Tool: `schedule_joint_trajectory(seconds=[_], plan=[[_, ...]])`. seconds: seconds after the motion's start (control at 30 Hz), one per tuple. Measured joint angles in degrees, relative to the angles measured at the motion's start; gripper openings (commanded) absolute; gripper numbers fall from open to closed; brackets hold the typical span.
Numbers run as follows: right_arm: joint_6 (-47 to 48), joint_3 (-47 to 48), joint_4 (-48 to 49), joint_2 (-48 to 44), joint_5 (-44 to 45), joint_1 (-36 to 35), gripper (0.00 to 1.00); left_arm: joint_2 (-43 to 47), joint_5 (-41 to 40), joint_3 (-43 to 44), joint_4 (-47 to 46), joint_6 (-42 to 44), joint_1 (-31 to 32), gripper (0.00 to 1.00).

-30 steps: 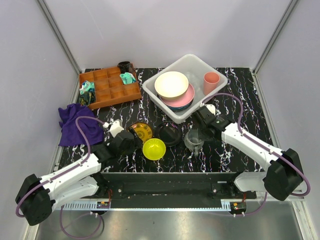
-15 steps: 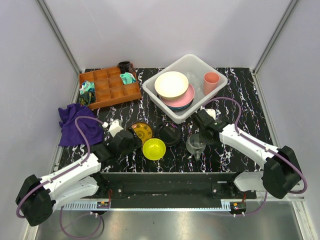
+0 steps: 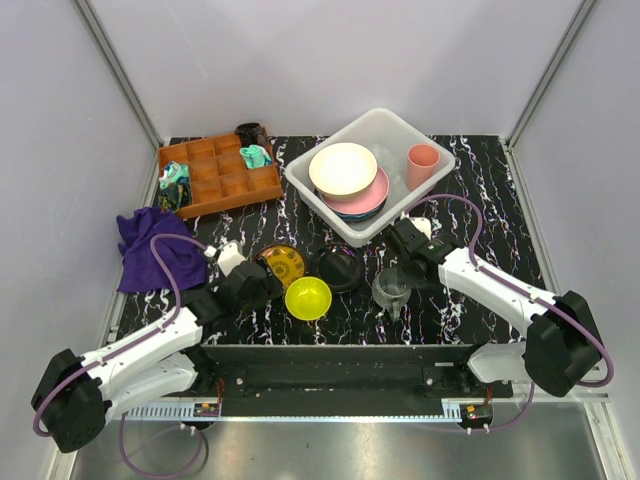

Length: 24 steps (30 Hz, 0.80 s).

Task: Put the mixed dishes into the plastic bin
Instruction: Place the cup at the center of the board, then pick up the plate at the center of the board.

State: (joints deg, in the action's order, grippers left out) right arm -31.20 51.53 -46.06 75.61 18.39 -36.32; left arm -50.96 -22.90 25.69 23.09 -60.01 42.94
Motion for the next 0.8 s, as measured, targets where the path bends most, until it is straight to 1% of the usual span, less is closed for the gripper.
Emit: schedule_joint_trajectory(seconds=[0.07,0.17,0.23,0.3,0.33,0.53,0.67,0.8], plan=[[-0.24,0.00,0.55,0.00,-0.07,0.00,0.33,0.00,0.00,-0.04,0.04,0.00,-0.07,0.82],[-0.35,0.00,1.22,0.00,-0.04,0.02,0.50,-0.02,0.00,-0.04,-0.02,0.00,-0.13,0.82],[-0.68,0.00,1.29,0.00,-0.04,0.02,0.58,-0.02,0.00,-0.04,-0.04,0.00,-0.17,0.82],[-0.74,0.00,1.33,0.00,-0.04,0.02,0.62,-0.02,0.02,-0.04,-0.07,0.00,-0.28,0.82],[-0.79,0.00,1.36,-0.07,-0.02,0.02,0.67,-0.02,0.02,-0.04,-0.09,0.00,-0.35,0.82],[-0.87,0.28,0.96,-3.13,0.52,0.07,0.73,-0.20,0.11,-0.79,-0.81,-0.96,-1.44,0.81],[-0.81,2.69,-0.09,-7.30,1.86,0.09,0.74,-1.05,0.28,-2.86,-2.32,-2.97,-2.67,0.77],[-0.59,5.18,-0.39,-10.97,2.43,0.11,0.74,-4.07,0.74,-4.59,-5.05,-4.72,-3.78,0.73]])
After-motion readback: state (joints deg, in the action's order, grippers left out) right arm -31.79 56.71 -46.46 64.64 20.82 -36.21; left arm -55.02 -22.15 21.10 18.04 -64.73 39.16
